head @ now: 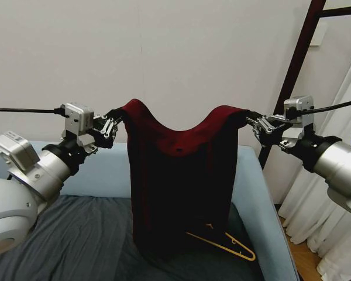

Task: Pick up the clothes from the sofa and hang them on the clothes hanger.

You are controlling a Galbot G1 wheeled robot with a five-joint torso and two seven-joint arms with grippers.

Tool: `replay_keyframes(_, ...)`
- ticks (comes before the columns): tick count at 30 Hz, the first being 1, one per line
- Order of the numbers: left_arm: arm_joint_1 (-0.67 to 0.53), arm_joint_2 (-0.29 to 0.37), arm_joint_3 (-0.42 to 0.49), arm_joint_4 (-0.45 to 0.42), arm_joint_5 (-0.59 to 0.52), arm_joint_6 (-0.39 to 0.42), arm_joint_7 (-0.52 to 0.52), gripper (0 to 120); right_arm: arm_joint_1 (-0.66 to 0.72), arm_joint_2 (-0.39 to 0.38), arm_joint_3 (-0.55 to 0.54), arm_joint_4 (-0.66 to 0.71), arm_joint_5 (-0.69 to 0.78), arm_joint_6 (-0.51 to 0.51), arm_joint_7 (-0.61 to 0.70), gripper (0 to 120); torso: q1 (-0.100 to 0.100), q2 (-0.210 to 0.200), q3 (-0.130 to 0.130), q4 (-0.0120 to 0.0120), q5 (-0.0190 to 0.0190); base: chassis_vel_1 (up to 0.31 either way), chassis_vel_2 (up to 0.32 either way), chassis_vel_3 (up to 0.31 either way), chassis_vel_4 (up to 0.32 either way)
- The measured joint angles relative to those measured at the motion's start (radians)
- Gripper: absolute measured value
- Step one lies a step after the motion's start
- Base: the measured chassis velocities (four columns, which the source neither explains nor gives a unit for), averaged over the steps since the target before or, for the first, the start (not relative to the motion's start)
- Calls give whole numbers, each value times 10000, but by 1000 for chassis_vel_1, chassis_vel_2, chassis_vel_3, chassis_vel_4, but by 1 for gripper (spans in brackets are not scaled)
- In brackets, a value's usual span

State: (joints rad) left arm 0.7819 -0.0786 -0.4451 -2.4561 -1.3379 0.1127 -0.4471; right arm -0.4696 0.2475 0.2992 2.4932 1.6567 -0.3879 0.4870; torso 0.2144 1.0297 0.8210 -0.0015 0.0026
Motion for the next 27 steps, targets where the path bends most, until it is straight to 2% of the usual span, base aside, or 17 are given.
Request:
replay_keyframes(5,-78,106,-264,-127,-597,582,-396,0,-58,49,77,155,396,-341,437,0,0,0,1,1,1,0,0,0,0)
replay_keyframes(8,60,-438,288,-100,-598,1080,-679,0,-328,461,-107,86,785,-620,1020,0,0,0,2,1,1,0,0,0,0)
replay_keyframes(9,60,-438,288,-100,-598,1080,-679,0,-328,461,-107,86,785,-620,1020,0,0,0,2,1,1,0,0,0,0)
replay_keyframes(11,276,-1049,708,133,-554,1479,-775,0,-902,743,-279,-221,259,-713,782,0,0,0,2,2,-3,0,0,0,0)
replay_keyframes(13,502,-1742,1150,691,-439,1743,-725,0,-1722,1162,-560,-710,-717,-768,199,0,0,0,3,-1,-2,0,0,0,0)
replay_keyframes(14,502,-1742,1150,691,-439,1743,-725,0,-1722,1162,-560,-710,-717,-768,199,0,0,0,3,-1,-2,0,0,0,0)
replay_keyframes(17,588,-2508,2111,1871,-261,1982,-188,0,-2249,2007,-1717,-1854,-2134,-842,-614,0,1,-1,3,-2,0,0,0,0,0)
replay_keyframes(18,543,-2706,2457,2243,-168,2040,-29,0,-2207,2267,-2179,-2308,-2474,-843,-801,0,1,-1,4,0,-3,0,0,0,0)
replay_keyframes(19,543,-2706,2457,2243,-168,2040,-29,0,-2207,2267,-2179,-2308,-2474,-843,-801,0,1,-1,4,0,-3,0,0,0,0)
replay_keyframes(22,258,-3425,3794,3408,152,2164,358,0,-1873,3420,-3704,-3884,-3460,-845,-1250,0,4,-2,5,4,0,0,0,0,0)
replay_keyframes(23,258,-3425,3794,3408,152,2164,358,0,-1873,3420,-3704,-3884,-3460,-845,-1250,0,4,-2,5,4,0,0,0,0,0)
replay_keyframes(27,46,-4319,4756,4807,543,2274,756,0,-1673,4423,-4885,-5363,-4570,-834,-1888,0,3,-2,4,1,-1,0,0,0,0)
